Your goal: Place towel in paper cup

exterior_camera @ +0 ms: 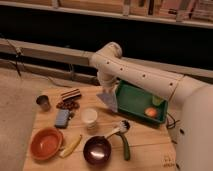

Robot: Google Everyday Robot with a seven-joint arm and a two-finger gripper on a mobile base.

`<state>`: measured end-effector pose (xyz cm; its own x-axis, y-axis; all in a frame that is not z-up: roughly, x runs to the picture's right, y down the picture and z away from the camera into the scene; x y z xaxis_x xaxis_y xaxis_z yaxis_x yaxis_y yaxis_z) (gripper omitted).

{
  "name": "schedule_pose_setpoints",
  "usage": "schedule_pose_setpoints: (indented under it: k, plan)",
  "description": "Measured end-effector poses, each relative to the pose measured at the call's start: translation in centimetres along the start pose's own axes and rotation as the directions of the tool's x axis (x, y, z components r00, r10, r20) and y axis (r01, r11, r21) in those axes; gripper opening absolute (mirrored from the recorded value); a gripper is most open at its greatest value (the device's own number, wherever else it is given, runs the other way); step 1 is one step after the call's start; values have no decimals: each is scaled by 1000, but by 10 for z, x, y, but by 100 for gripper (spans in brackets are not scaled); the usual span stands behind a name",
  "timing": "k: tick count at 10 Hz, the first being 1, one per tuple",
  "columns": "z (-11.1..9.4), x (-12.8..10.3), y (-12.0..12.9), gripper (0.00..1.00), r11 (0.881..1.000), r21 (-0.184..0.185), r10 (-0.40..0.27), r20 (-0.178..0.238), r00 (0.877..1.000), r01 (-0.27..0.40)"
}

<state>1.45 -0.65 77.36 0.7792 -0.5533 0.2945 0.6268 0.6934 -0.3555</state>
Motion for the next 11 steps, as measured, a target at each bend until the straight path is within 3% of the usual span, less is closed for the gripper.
schedule_pose_setpoints:
  k: [7, 11]
  plan:
    - [-49, -15, -39, 0, 993, 83, -80, -45, 996, 84]
    - [-72, -67, -68, 0, 975, 120, -182, -51, 982, 187]
